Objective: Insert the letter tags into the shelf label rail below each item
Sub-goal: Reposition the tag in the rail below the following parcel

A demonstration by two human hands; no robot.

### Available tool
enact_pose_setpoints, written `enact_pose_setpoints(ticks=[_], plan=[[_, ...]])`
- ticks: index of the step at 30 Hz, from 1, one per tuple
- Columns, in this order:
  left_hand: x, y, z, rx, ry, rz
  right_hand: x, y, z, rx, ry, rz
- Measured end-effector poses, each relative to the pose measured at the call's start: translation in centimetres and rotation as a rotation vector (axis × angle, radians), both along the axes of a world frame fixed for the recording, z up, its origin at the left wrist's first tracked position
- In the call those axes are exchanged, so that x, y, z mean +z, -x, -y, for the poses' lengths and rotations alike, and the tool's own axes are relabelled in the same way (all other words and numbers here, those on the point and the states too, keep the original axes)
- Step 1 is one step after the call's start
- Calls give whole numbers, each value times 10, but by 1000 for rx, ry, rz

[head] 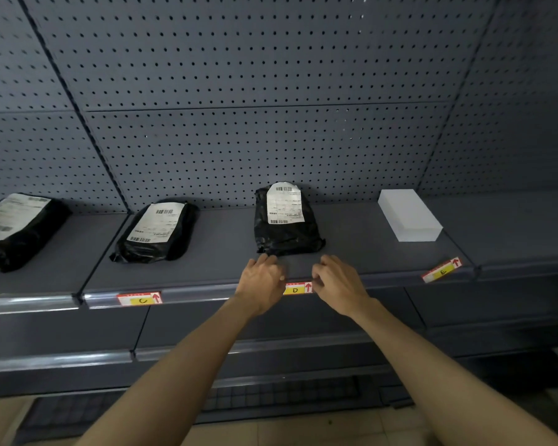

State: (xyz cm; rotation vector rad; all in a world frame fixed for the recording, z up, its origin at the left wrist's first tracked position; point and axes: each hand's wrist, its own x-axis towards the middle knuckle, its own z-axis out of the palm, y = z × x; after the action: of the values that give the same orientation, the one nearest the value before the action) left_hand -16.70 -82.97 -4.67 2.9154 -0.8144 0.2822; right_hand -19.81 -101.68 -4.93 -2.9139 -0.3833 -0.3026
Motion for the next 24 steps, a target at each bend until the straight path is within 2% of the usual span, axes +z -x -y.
enact_pose_setpoints(ticks=[4,13,19,24], plan=[[22,-5,19,-5,91,-17,22,5,27,-33,-49,43],[52,-10,134,-58,101,-9,52,12,151,-191,0,66],[50,-2,232,-39,73,-37,54,19,257,-190,34,68],[33,17,291,10,94,-72,39,23,305,-127,20,30]])
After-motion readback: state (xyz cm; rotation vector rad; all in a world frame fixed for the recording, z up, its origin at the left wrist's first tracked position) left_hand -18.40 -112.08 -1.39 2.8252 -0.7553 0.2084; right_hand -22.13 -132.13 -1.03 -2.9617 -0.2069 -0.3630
